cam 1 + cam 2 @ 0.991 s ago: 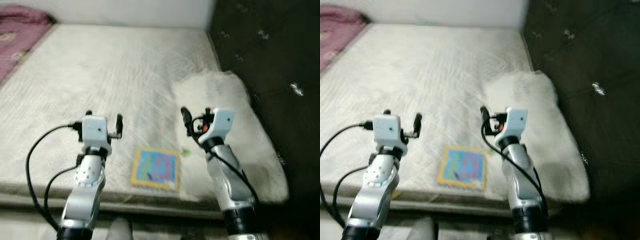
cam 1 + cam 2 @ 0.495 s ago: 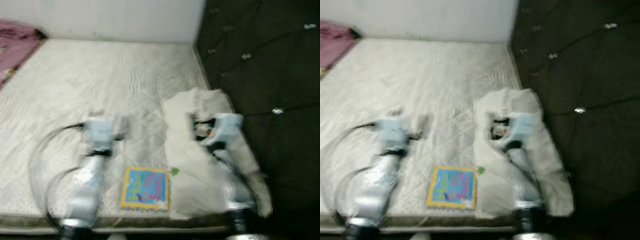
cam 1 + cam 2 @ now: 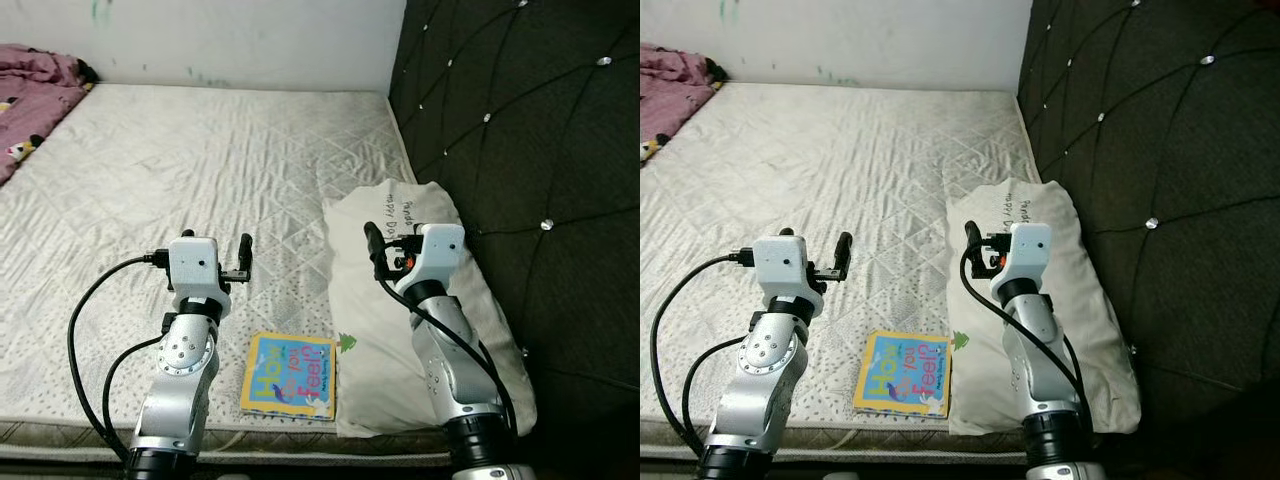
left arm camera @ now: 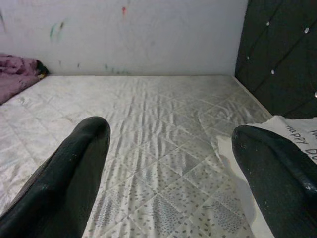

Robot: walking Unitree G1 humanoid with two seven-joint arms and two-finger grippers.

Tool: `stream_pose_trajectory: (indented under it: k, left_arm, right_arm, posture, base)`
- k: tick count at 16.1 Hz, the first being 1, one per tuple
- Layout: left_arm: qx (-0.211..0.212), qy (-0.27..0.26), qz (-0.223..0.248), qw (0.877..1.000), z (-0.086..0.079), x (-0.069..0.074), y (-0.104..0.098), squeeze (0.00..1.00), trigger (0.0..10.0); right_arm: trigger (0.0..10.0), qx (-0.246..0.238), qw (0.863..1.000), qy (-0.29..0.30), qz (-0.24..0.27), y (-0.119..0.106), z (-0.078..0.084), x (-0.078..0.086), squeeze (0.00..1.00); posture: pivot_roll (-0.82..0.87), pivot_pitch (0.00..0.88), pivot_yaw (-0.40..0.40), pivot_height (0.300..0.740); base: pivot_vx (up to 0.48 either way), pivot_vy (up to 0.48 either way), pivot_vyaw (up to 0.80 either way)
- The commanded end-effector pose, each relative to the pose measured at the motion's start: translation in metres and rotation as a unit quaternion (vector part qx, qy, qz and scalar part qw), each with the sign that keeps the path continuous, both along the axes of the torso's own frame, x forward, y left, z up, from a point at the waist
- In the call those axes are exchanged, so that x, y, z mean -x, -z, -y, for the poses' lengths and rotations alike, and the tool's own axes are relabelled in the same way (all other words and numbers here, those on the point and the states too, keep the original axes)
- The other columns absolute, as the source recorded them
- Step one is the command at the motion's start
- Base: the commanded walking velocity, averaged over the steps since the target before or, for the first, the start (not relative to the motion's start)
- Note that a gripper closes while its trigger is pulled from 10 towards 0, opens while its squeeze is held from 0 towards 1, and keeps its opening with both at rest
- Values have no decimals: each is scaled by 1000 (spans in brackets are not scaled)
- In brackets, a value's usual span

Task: Clean up the room

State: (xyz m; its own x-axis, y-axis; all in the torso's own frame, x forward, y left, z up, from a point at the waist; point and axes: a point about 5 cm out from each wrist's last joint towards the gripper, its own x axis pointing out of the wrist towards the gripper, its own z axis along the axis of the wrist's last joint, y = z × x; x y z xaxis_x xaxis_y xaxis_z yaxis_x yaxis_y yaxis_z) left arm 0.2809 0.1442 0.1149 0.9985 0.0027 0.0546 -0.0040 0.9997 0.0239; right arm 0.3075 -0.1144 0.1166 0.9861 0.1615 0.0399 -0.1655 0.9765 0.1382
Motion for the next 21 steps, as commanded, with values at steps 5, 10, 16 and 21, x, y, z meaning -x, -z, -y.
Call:
stream_pose_trajectory:
  k: [5,10,16,21]
  left_arm:
    - [14,-1,-4,1000,-1,-5,-2,0,10000]
    - [26,-3,-9,1000,1,-3,-1,0,10000]
    - [31,-10,-9,999,-2,-7,-2,0,10000]
    - [36,-16,-9,999,0,-8,-3,0,10000]
  right_arm:
    - [10000,6,1000,-7,-1,0,-3,1,0]
    - [10000,7,1000,-5,-2,-1,-2,2,0]
    - [10000,8,1000,-2,-7,0,-2,0,0]
    - [10000,12,1000,-5,-6,0,-2,-1,0]
  posture:
    - [97,0,-28,740]
    - [88,0,-28,740]
    - [92,0,-31,740]
    - [93,0,-38,740]
  base:
    - [0,384,0]
    - [0,480,0]
    - [0,480,-450]
    - [0,480,-90]
